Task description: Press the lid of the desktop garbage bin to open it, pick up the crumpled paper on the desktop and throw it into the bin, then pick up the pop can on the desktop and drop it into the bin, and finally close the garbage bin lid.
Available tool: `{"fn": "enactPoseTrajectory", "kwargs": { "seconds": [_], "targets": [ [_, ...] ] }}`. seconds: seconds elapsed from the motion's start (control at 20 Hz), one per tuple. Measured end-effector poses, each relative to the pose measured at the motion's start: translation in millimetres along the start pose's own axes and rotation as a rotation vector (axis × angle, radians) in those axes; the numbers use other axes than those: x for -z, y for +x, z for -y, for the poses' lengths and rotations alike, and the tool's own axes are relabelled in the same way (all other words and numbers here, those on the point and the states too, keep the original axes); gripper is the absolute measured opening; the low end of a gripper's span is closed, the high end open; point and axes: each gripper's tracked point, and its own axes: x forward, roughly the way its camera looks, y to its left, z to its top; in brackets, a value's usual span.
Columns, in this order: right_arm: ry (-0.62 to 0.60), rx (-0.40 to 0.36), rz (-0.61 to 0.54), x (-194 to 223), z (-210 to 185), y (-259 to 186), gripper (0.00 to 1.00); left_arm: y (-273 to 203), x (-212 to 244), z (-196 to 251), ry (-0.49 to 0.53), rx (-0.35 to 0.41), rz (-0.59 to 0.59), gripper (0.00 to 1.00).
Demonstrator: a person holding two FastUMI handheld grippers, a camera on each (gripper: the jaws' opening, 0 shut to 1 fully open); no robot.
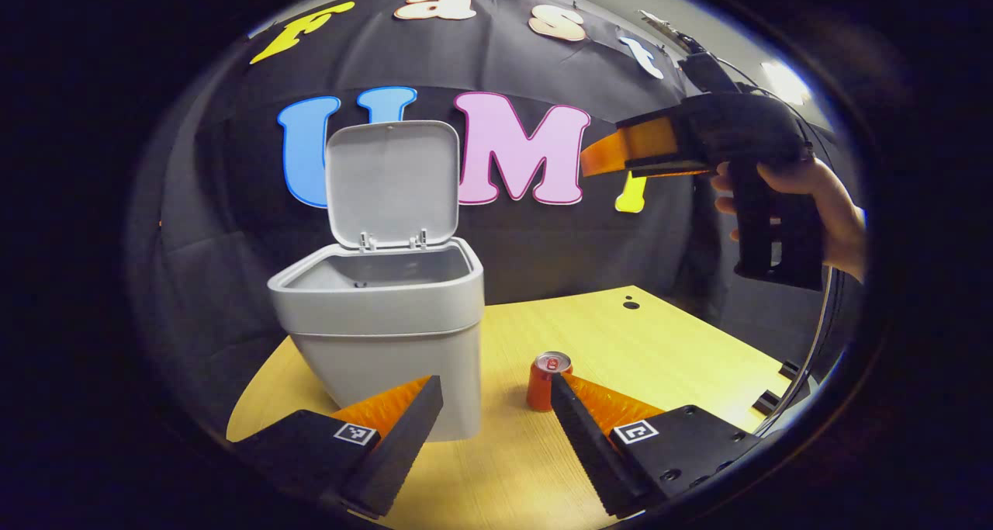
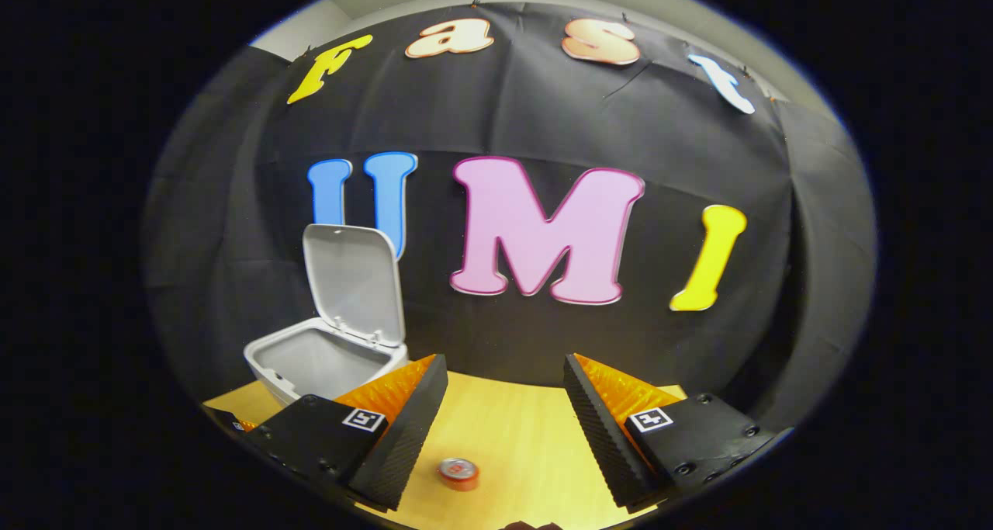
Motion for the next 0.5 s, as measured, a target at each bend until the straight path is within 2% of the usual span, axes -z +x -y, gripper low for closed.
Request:
{"fn": "enactPoseTrajectory", "kwargs": {
  "seconds": [0.2,0.25,0.35,0.5],
  "targets": [
    [0.002,0.13,0.013,33,48,-31,0.97,54,41,28,-0.019,0.047,-0.061,0.95],
    [-0.01,0.188,-0.02,60,66,-46,0.97,76,52,36,-0.022,0.057,-0.071,0.96],
    [-0.023,0.218,-0.063,91,84,-65,0.97,115,75,46,-0.016,0.068,-0.088,0.96],
    [0.013,0.241,-0.112,126,95,-87,0.98,142,88,50,0.014,0.067,-0.094,0.96]
  ]
}}
